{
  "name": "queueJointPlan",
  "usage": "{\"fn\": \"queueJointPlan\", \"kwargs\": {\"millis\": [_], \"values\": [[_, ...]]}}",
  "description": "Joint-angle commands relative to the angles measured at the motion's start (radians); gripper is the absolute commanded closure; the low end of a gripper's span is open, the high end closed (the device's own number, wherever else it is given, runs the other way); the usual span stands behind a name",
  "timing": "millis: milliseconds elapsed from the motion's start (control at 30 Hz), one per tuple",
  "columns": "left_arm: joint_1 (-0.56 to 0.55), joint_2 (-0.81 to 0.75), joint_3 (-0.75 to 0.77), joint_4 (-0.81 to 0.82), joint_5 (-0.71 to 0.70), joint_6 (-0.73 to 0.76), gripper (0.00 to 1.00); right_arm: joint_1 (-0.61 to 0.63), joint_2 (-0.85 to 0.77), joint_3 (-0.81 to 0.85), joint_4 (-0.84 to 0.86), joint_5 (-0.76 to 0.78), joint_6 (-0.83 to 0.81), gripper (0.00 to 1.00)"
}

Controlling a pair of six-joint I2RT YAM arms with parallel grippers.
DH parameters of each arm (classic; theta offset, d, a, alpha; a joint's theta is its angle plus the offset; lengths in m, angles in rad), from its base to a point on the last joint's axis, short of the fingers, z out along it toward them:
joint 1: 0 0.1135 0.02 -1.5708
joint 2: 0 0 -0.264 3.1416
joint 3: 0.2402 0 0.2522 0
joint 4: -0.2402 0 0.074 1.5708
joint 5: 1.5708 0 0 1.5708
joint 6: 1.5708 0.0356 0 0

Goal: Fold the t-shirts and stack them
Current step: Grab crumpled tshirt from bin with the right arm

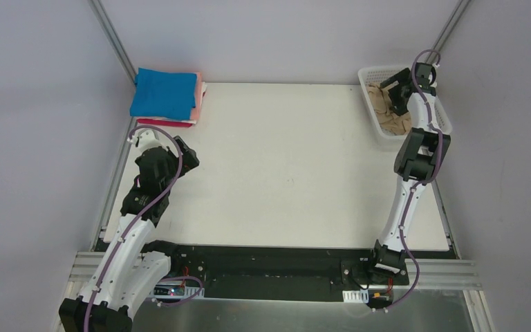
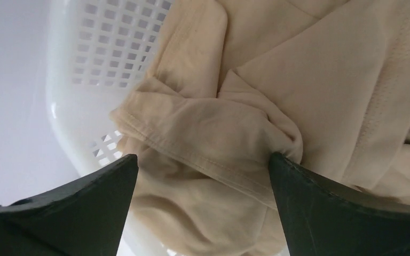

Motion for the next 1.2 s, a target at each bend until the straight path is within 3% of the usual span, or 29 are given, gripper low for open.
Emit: {"fn": "queueJointPlan", "kwargs": {"millis": [0, 133, 200, 300, 367, 467, 800, 1167], "values": [[-0.001, 0.004, -0.012, 0.04, -0.036, 0.022, 0.0, 0.012, 0.045, 0.066, 0.03, -0.022, 0.052, 0.05], [-0.002, 0.016, -0.016, 0.048, -0.044, 0.02, 0.0, 0.012, 0.082, 0.068, 0.048, -0.08, 0.09, 0.11], [-0.001, 0.024, -0.017, 0.051, -0.05, 0.021, 0.0, 0.012, 0.089, 0.068, 0.056, -0.081, 0.102, 0.19], [-0.001, 0.025, -0.018, 0.05, -0.037, 0.025, 0.0, 0.012, 0.091, 0.071, 0.096, -0.123, 0.114, 0.47], [-0.001, 0.02, -0.019, 0.05, -0.026, 0.032, 0.0, 0.003, 0.098, 0.118, 0.093, -0.172, 0.144, 0.74], [-0.001, 0.006, -0.025, 0.049, -0.03, 0.033, 0.0, -0.009, 0.073, 0.156, 0.099, -0.248, 0.179, 1.0], [-0.002, -0.064, -0.052, 0.049, 0.006, 0.024, 0.0, 0.01, -0.344, 0.079, 0.07, -0.32, 0.049, 1.0], [-0.001, -0.15, -0.08, 0.046, 0.026, 0.012, 0.0, 0.227, -0.691, -0.009, 0.045, -0.302, -0.085, 1.0]]}}
